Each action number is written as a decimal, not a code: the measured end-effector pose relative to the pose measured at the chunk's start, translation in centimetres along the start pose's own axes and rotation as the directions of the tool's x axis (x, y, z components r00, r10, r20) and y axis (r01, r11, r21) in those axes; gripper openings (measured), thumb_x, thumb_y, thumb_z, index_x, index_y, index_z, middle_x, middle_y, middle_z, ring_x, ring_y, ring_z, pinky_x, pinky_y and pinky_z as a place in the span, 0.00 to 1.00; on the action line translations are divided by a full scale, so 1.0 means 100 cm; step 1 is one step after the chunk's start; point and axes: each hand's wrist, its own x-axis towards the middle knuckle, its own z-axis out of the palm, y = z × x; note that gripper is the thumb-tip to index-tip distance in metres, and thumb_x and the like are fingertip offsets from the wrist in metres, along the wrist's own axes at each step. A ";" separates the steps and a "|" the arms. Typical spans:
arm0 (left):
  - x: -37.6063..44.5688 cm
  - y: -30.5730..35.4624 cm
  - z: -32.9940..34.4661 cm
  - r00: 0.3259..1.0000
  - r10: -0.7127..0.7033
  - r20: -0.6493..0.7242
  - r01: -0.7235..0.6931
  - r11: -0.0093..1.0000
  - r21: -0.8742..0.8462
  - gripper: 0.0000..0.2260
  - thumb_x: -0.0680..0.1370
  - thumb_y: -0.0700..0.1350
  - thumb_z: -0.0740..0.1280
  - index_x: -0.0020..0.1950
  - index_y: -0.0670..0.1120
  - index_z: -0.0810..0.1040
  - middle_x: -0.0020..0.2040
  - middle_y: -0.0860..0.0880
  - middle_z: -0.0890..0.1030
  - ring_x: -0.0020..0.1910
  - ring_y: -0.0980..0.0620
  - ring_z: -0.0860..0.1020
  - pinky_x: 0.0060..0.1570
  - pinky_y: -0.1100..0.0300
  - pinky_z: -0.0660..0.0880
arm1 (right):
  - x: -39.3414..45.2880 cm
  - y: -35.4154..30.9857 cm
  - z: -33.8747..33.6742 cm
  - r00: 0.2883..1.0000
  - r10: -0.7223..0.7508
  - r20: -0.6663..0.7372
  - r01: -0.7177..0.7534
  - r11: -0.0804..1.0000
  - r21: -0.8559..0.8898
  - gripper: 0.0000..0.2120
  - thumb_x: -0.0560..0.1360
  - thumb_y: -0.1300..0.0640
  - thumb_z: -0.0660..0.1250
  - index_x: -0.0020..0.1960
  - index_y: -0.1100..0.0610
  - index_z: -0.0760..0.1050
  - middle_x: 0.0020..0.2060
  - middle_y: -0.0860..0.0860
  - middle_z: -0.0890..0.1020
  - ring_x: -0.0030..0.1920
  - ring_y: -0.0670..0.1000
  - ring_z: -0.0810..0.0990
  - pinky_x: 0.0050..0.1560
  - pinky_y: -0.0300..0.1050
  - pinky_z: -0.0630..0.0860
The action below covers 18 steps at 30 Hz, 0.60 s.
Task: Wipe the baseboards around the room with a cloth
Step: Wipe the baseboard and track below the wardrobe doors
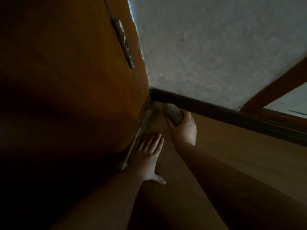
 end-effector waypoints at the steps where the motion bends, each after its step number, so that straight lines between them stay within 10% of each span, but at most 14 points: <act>1: -0.003 0.001 0.000 1.000 -0.031 -0.006 0.031 0.999 -0.020 0.66 0.63 0.75 0.70 0.77 0.46 0.27 0.75 0.48 0.23 0.75 0.48 0.28 0.73 0.47 0.32 | 0.001 -0.003 0.005 1.000 -0.003 0.013 0.003 1.000 0.011 0.24 0.74 0.48 0.73 0.64 0.57 0.72 0.58 0.54 0.79 0.57 0.51 0.79 0.53 0.42 0.75; 18: -0.003 0.019 -0.012 0.978 -0.153 0.143 0.158 0.987 -0.022 0.64 0.67 0.69 0.73 0.77 0.42 0.28 0.75 0.45 0.23 0.78 0.38 0.33 0.77 0.40 0.42 | 0.042 -0.023 0.055 0.977 0.212 0.038 -0.213 0.977 0.016 0.25 0.73 0.53 0.75 0.64 0.58 0.69 0.62 0.56 0.75 0.62 0.55 0.75 0.62 0.50 0.74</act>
